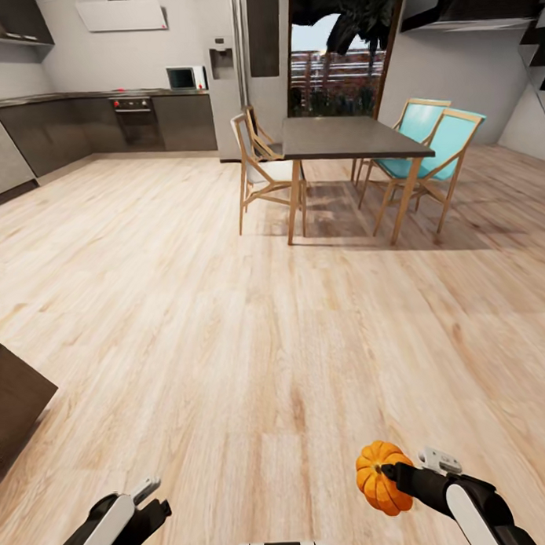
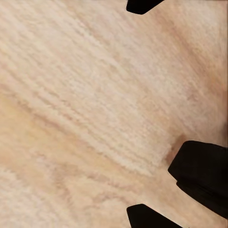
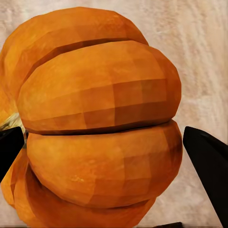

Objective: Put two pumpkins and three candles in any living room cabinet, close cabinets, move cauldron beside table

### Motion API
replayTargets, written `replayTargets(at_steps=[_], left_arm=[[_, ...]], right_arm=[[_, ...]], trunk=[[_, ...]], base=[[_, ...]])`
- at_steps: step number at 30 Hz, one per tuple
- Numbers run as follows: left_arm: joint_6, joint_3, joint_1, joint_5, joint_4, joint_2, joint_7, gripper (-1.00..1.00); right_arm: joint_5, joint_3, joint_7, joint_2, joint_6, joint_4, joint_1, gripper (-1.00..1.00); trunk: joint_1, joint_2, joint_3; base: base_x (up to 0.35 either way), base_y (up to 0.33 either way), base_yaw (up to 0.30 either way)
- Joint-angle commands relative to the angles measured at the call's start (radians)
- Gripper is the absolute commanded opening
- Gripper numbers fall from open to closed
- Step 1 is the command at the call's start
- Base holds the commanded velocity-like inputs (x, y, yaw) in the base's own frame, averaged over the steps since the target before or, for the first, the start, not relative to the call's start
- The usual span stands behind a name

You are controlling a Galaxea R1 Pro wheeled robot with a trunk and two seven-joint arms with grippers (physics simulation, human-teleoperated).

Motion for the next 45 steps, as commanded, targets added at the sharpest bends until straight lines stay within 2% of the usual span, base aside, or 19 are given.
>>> replayTargets(at_steps=[1, 7, 20, 26, 45], left_arm=[[-0.009, 0.0, 0.0, 0.0, 0.001, -0.002, 0.0, 1.0], [-0.039, 0.001, 0.0, 0.003, 0.003, -0.004, -0.001, 1.0], [-0.044, -0.005, 0.0, 0.002, 0.003, -0.011, 0.0, 1.0], [-0.044, -0.005, 0.0, 0.003, 0.003, -0.012, 0.0, 1.0], [-0.044, -0.011, 0.0, 0.003, 0.003, -0.038, 0.002, 1.0]], right_arm=[[-0.002, 0.0, 0.0, 0.0, -0.004, 0.003, 0.0, -1.0], [-0.002, 0.0, 0.002, -0.002, -0.067, 0.042, 0.001, -1.0], [0.007, 0.003, 0.0, 0.004, -0.082, 0.09, 0.001, -1.0], [0.006, 0.011, 0.002, 0.002, -0.16, 0.107, 0.001, -1.0], [0.008, 0.012, 0.001, 0.001, -0.171, 0.14, 0.001, -1.0]], trunk=[[-0.004, 0.007, 0.003], [-0.027, 0.049, 0.022], [-0.077, 0.14, 0.063], [-0.1, 0.182, 0.082], [-0.173, 0.315, 0.141]], base=[[0.0, 0.0, 0.207], [0.0, 0.0, 0.226], [-0.039, 0.0, 0.269], [-0.067, 0.0, 0.286], [-0.001, 0.0, 0.286]])
